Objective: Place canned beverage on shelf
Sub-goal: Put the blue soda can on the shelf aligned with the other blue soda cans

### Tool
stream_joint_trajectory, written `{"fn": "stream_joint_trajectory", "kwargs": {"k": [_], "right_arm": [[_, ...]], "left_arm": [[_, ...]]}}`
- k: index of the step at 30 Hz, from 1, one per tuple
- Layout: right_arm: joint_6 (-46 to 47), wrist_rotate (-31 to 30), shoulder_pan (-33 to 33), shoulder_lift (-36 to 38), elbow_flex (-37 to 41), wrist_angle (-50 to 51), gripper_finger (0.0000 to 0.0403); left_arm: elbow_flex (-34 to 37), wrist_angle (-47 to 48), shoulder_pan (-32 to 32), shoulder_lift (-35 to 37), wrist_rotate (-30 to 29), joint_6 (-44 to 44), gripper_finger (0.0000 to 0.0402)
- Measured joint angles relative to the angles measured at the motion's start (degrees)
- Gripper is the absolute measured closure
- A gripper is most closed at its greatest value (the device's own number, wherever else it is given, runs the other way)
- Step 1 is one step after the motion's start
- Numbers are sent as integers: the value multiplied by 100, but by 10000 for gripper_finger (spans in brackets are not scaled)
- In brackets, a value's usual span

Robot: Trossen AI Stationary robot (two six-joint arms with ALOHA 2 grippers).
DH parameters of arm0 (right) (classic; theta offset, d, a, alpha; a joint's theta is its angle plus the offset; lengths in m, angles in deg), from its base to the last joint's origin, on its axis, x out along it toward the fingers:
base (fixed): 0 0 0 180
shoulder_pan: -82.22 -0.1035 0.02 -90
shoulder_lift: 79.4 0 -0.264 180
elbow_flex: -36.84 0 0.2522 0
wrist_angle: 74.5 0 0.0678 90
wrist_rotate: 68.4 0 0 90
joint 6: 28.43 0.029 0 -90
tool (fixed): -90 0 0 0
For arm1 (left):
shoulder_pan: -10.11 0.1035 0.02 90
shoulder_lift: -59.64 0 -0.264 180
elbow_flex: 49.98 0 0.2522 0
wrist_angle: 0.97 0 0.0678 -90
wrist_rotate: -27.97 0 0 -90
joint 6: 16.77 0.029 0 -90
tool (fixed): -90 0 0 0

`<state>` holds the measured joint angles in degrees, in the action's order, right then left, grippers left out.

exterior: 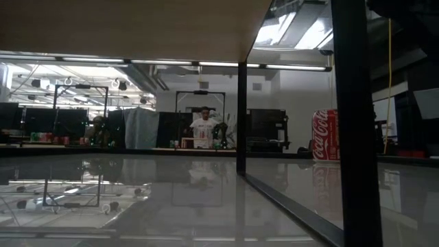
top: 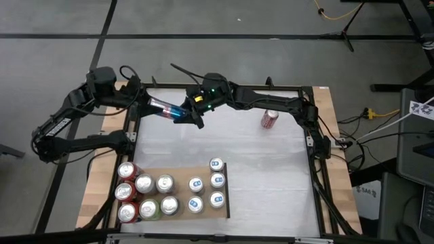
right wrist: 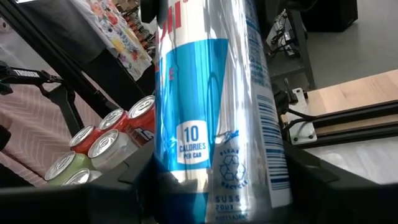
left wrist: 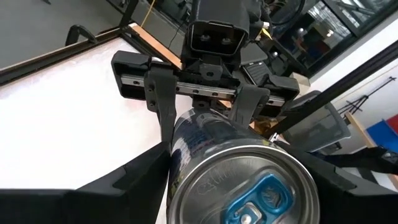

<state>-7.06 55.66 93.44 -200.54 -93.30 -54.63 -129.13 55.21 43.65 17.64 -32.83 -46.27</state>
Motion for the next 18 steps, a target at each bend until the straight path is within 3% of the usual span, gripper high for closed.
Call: {"fn": "stream_joint_trajectory", "kwargs": {"k": [18], "right_arm": [[121,257,0,0,0,-17,173]], "left_arm": [[0,106,2,4,446,1634,133]]}}
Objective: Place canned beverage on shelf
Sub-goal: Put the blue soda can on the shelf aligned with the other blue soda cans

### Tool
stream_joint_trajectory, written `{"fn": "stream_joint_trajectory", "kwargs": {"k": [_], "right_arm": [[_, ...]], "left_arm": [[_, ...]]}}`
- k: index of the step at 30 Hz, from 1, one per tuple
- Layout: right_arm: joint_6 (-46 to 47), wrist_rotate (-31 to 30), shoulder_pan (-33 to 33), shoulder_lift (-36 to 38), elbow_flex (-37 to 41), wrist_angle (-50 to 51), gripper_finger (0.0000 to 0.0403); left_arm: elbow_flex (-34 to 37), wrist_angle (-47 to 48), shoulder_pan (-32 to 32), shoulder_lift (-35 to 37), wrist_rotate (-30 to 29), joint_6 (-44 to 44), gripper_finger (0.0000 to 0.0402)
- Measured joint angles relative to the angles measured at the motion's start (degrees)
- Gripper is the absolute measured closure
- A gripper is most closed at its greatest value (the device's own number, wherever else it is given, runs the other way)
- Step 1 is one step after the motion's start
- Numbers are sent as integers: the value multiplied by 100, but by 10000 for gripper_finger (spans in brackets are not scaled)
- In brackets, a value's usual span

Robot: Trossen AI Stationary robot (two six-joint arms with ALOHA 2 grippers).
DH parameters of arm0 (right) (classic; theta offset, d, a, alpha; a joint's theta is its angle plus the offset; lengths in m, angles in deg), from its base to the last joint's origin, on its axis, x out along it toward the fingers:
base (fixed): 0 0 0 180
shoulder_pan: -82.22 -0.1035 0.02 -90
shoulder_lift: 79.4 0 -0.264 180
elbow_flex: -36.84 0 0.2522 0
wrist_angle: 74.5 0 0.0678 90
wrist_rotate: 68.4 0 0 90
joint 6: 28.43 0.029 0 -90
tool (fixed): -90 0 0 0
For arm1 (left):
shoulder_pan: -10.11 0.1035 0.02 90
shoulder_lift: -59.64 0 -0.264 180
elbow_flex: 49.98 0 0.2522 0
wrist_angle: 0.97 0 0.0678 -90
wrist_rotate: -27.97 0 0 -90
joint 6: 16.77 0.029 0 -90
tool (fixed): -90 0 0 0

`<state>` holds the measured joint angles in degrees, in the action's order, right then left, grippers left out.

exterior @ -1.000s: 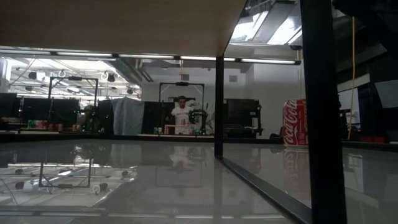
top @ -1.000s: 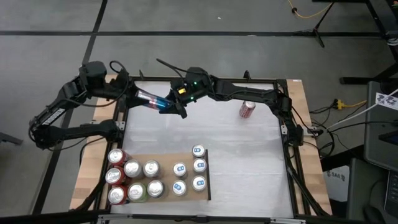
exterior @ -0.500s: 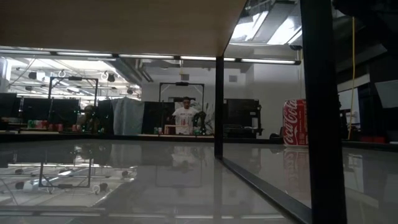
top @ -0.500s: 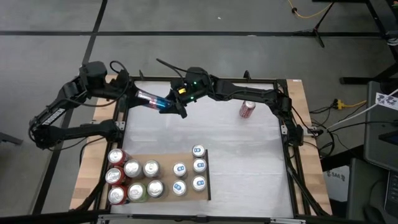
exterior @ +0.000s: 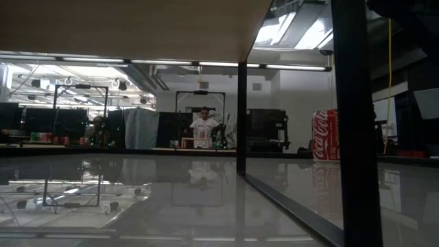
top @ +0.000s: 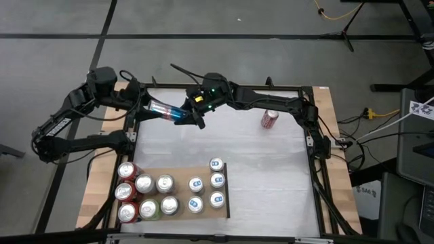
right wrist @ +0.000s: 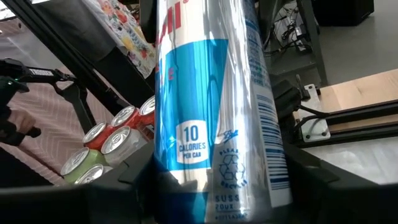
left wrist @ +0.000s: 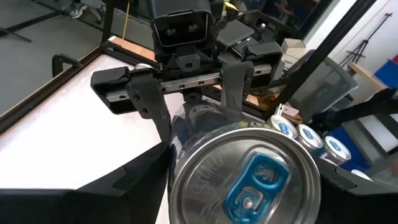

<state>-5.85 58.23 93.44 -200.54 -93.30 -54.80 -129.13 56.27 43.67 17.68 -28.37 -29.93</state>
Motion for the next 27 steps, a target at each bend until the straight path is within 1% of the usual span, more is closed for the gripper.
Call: {"fn": "stream_joint_trajectory", "kwargs": {"k": [6,15,27], "right_arm": [[6,3,0,0,0,2,173],[21,-28,2,0,0,13,173],[1,-89,2,0,0,42,173]], "left_arm": [[0,-2,0,0,-2,17,135],[0,-25,0,0,-28,1,165],[0,-31,-2,2,-98,0,169]]}}
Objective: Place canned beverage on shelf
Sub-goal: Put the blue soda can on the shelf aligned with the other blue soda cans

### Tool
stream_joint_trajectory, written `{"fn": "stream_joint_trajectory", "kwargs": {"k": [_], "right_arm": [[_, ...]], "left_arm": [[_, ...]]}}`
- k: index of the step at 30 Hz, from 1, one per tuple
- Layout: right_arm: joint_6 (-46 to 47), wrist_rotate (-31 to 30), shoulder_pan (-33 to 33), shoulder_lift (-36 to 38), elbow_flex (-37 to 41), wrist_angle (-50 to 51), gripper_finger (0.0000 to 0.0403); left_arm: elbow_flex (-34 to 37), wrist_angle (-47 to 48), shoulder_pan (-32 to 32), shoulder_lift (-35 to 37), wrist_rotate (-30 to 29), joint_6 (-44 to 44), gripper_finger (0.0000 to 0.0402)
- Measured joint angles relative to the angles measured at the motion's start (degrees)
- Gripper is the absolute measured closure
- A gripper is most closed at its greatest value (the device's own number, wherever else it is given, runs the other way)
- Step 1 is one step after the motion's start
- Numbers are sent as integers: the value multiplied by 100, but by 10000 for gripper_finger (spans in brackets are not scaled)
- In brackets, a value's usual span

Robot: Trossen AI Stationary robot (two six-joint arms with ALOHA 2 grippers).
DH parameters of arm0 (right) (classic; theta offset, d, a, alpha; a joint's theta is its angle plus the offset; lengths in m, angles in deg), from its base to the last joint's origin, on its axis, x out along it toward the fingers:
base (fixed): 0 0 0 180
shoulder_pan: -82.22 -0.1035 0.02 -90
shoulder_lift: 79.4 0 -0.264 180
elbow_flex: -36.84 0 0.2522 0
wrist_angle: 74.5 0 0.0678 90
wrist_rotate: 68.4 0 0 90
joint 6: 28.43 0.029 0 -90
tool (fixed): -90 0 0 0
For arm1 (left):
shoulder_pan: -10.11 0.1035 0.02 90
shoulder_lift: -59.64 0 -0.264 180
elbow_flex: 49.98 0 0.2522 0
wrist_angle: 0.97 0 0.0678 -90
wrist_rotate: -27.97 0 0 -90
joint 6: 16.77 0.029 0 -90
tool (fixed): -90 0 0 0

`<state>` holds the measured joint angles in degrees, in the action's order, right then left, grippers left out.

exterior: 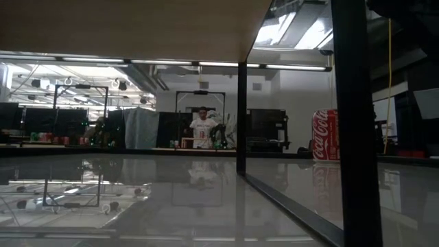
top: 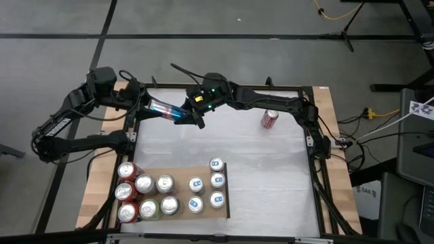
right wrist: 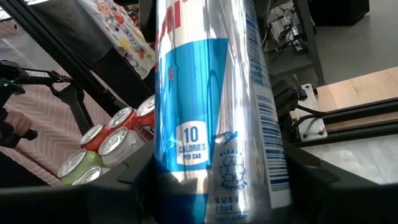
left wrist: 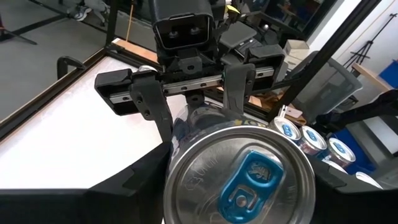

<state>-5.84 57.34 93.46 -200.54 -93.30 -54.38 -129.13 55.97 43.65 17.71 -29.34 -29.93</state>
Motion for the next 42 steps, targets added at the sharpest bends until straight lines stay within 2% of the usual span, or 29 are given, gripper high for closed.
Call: {"fn": "stream_joint_trajectory", "kwargs": {"k": [3,9,18,24,36,42], "right_arm": [[-4,-4,0,0,0,6,164],[6,-49,9,0,0,15,121],[10,-19,2,0,0,13,70],[9,22,48,0,0,11,68],[13,592,256,0,0,22,72],[0,843,469,22,0,461,72]], "left_arm": [[0,-2,-2,0,-94,0,170],[0,-7,-2,-2,-344,-13,170],[0,2,-2,-2,-382,-14,171],[0,4,0,-2,-381,-13,171],[0,4,2,-2,-369,-13,171],[0,15,2,-9,-397,-13,171]]}}
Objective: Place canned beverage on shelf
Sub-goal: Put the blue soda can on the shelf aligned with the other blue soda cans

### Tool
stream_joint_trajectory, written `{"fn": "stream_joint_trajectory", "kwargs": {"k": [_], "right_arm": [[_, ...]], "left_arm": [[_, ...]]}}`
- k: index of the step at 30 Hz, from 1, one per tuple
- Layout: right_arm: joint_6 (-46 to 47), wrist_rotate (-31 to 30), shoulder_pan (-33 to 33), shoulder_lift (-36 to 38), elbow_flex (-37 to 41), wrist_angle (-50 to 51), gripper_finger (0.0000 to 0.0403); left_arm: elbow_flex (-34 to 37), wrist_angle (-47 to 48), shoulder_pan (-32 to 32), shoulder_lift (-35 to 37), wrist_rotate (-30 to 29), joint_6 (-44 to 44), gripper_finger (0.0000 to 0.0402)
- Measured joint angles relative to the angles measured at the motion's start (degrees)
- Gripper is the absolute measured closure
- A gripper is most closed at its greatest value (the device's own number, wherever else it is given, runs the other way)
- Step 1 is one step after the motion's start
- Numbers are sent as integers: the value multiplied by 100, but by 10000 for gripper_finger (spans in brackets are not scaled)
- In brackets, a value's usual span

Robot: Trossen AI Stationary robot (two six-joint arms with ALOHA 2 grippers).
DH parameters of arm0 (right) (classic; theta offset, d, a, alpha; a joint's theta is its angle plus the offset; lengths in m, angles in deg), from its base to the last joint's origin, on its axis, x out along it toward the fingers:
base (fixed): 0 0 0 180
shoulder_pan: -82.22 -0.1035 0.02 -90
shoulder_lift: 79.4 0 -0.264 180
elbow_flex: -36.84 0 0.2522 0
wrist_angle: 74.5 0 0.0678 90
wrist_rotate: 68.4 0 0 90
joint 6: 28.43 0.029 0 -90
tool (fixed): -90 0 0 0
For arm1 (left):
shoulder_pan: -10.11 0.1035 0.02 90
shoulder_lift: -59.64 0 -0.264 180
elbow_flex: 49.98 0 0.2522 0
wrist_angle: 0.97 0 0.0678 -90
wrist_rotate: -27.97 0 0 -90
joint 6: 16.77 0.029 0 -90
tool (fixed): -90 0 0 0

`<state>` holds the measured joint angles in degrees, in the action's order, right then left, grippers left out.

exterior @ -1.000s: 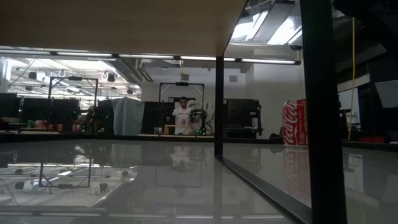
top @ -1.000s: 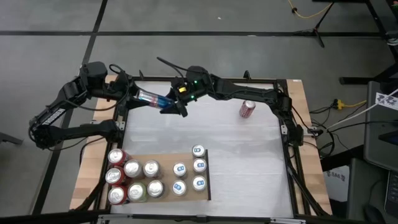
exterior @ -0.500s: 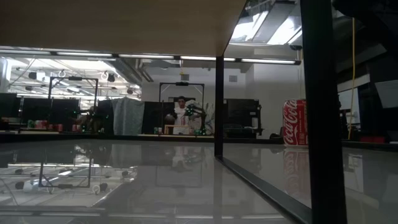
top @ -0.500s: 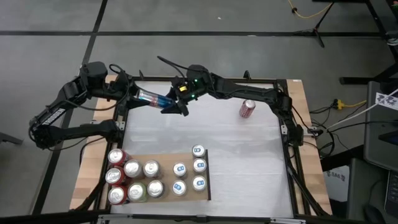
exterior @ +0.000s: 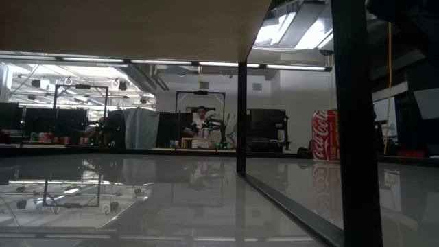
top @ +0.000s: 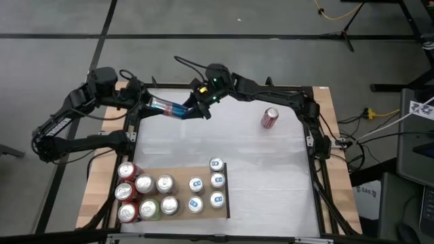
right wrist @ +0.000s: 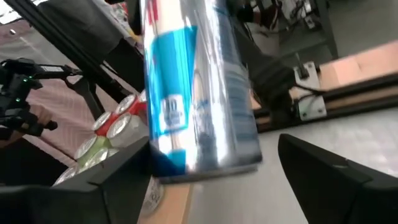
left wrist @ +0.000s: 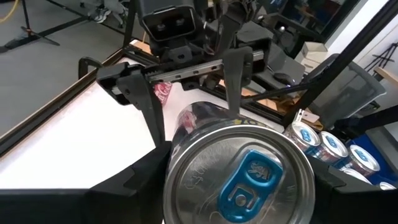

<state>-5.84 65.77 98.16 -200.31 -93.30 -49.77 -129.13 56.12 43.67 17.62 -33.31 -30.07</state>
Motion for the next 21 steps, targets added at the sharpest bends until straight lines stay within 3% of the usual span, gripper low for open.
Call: {"fn": "stream_joint_trajectory", "kwargs": {"k": [8,14,21], "right_arm": [[-748,173,224,240,0,1005,72],[-1510,-199,346,656,0,2163,72],[-2129,-949,361,1253,0,3467,72]], "left_arm": [[0,-9,1,-82,22,0,171],[0,-17,-93,-315,150,-4,171],[0,-207,-629,-863,241,-128,171]]}}
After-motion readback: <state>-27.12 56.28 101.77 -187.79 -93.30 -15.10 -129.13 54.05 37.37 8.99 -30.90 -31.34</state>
